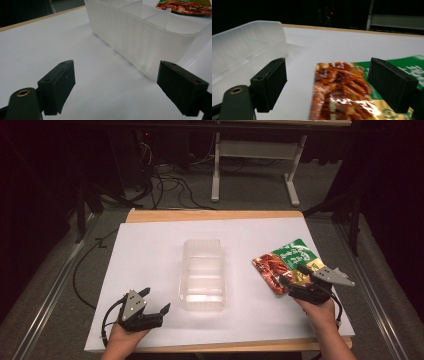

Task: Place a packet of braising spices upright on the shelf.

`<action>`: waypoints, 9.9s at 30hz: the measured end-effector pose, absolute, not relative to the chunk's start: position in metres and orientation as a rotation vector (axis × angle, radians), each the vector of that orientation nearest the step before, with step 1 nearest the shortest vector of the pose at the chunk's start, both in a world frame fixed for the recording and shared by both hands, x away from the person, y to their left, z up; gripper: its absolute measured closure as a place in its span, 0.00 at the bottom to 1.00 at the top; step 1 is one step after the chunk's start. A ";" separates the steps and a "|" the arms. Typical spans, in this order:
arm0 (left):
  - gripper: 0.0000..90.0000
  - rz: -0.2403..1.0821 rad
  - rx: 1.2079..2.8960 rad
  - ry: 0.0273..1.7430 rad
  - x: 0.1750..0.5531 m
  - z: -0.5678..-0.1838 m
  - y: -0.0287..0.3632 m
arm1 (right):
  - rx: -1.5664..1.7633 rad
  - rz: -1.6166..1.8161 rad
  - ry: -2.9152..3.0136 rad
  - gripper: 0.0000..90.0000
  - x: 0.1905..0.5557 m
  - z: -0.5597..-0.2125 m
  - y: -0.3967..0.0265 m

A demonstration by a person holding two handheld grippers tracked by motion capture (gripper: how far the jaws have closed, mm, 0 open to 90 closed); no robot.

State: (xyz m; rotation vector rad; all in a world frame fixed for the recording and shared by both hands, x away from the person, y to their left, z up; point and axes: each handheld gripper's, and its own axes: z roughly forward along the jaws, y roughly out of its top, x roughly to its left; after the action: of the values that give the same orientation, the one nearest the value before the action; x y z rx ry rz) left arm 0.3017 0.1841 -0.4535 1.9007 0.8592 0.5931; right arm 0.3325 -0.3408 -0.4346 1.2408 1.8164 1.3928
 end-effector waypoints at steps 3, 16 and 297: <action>0.17 0.592 1.904 0.861 0.302 -0.454 0.184 | 1.339 1.349 1.789 0.21 0.345 -0.441 -0.361; 0.17 0.599 1.911 0.862 0.302 -0.455 0.182 | 1.581 1.275 1.672 0.22 0.374 -0.464 -0.423; 0.17 0.648 1.889 0.857 0.295 -0.450 0.191 | 0.637 1.785 1.869 1.00 0.389 -0.324 -0.182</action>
State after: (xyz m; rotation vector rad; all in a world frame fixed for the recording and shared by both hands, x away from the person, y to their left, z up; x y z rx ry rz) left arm 0.2949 0.1907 -0.4501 1.8887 0.8571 0.6478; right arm 0.3893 -0.1824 -0.3239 0.6369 1.8688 1.7851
